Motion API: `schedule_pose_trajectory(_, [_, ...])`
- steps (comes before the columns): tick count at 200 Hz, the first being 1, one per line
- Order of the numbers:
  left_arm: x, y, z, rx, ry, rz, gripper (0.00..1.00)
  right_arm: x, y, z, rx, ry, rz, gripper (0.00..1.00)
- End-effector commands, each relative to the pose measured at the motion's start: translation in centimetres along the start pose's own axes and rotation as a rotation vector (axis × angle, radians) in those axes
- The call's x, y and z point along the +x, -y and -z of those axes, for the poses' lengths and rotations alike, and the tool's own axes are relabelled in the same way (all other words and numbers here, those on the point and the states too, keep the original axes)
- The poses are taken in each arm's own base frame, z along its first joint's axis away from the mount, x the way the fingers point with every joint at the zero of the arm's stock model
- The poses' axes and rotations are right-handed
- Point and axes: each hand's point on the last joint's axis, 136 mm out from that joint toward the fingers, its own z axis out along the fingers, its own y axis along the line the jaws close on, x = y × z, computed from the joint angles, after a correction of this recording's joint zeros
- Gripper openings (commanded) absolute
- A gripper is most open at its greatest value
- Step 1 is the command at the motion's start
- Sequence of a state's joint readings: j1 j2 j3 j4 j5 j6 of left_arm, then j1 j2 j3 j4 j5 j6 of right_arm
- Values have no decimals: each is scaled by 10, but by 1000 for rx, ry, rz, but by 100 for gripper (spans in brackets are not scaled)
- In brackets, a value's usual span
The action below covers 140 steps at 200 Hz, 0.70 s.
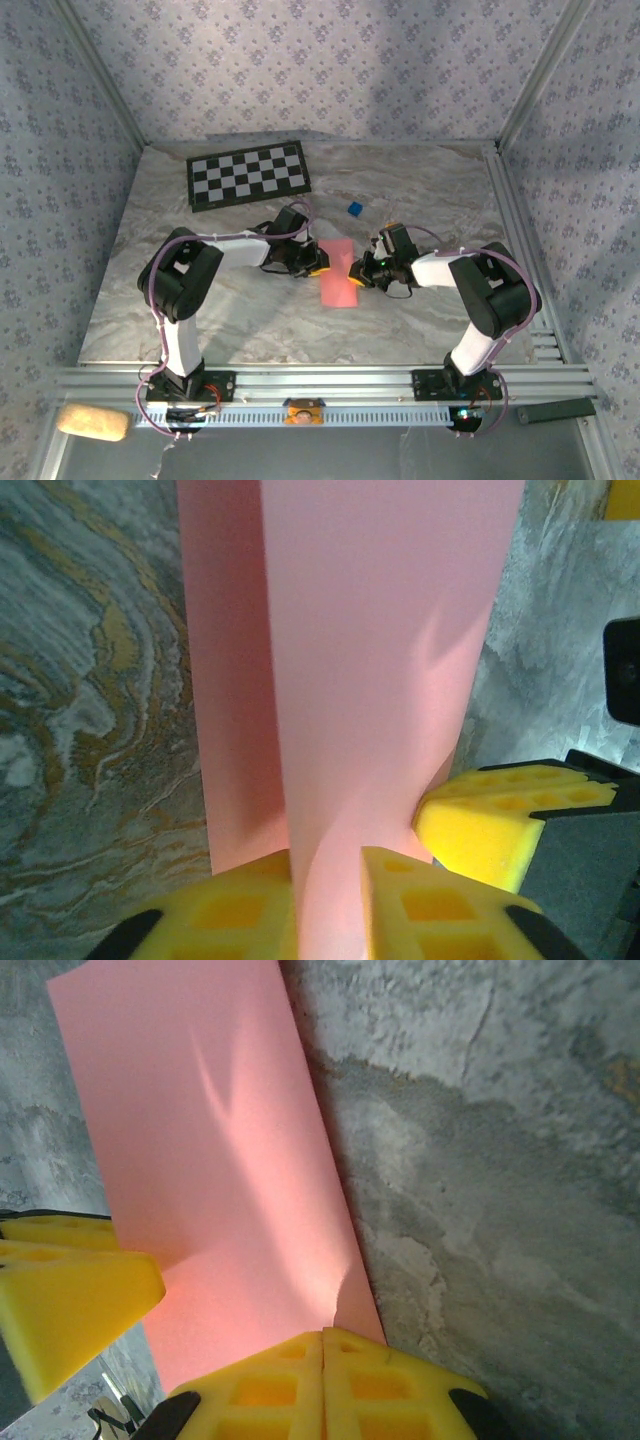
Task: Fold a paper plane with a square sheet of paper (pick it up from the middle)
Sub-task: Third fold the triangle at the center of the table.
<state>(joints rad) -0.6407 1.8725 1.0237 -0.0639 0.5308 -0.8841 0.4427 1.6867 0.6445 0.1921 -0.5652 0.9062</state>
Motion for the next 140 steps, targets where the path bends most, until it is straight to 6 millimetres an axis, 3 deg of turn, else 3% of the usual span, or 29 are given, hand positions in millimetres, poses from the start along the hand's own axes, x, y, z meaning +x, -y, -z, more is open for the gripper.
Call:
schedule_pose_trajectory(1, [1, 2, 7, 1, 6, -5, 15, 12, 37, -1, 126, -13, -75, 8])
schedule_pose_trajectory(66, [-2, 7, 18, 4, 26, 19, 3, 3, 12, 13, 73, 59, 18, 15])
schedule_pose_trajectory(102, [-1, 9, 25, 7, 24, 43, 2, -5, 5, 39, 127, 155, 100, 23])
schedule_pose_trajectory(140, [0, 9, 25, 14, 13, 59, 3, -3, -23, 70, 126, 258, 292, 39])
